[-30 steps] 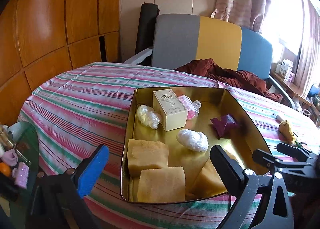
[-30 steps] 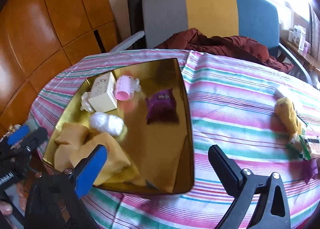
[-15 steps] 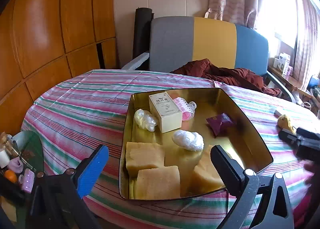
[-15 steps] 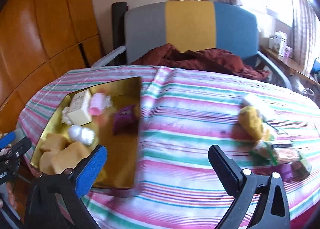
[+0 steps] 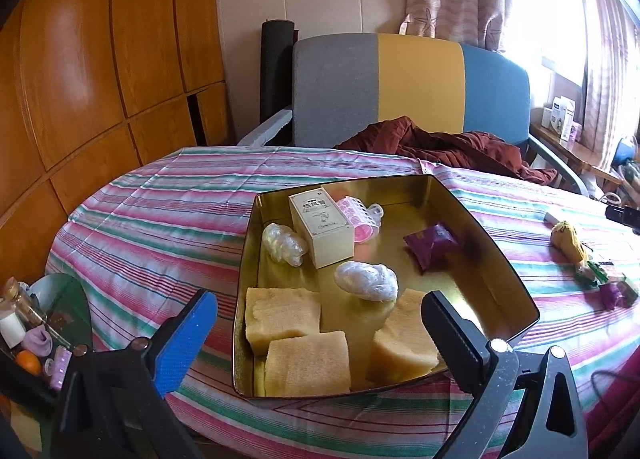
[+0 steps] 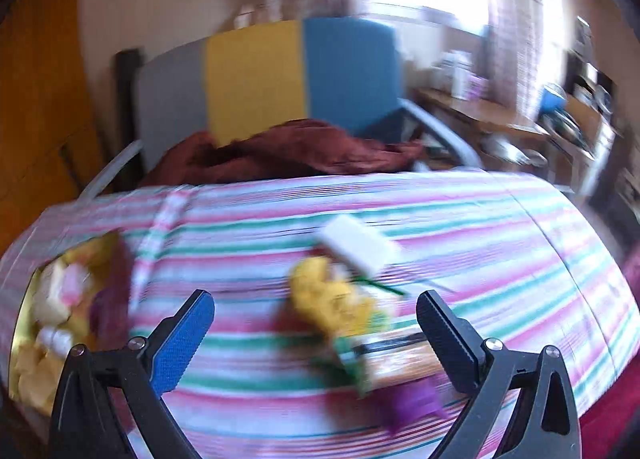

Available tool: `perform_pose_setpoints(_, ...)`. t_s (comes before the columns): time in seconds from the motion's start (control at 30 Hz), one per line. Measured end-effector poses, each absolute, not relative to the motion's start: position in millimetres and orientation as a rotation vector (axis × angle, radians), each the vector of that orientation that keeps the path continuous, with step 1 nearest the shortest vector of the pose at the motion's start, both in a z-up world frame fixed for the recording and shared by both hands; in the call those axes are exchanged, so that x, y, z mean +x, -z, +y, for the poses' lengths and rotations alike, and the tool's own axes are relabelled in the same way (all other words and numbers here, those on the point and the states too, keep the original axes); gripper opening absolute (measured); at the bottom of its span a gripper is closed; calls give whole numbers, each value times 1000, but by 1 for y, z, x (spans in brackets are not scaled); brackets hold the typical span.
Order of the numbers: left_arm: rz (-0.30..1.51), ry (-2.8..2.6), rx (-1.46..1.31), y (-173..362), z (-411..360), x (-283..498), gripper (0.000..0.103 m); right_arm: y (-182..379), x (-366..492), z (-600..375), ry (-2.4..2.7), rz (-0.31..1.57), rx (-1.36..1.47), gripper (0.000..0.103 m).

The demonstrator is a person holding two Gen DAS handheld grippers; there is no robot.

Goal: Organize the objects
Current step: 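Withdraw both tools from the tray toward the remaining items, then grasp the yellow knitted sock with the left tool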

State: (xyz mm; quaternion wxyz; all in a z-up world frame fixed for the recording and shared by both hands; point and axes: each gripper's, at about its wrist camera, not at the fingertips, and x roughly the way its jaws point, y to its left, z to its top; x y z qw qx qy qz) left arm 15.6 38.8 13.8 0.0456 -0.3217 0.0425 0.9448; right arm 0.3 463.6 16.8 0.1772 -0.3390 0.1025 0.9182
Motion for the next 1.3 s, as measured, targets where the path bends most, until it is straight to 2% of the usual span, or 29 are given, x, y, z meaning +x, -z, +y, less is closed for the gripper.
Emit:
perform_pose_setpoints(0.17,173,-2863,-984,-15,49,15,103,0,11,516,-2459,633,-961,103)
perform_pose_setpoints(0.37,197,-2829,-991,-15,62,12,103,9,9,527,-2462,789,-1015,103)
perform_pose_setpoints(0.8,254,-2727,-991,-16,104,4,103,6,9,520,-2499,785,-1035,103)
perform_pose_setpoints(1.0,304,-2679,-951,-22,130,1,103,-2,6,507,-2516,708,-1083,103)
perform_pose_setpoints(1.2,318,-2636,-923,-26,149,-2,103,-21,1,513,-2543,508,-1090,103)
perform_pose_setpoints(1.3,324,-2605,-927,-25,161,-6,103,-19,7,535,-2499,510,-1040,103)
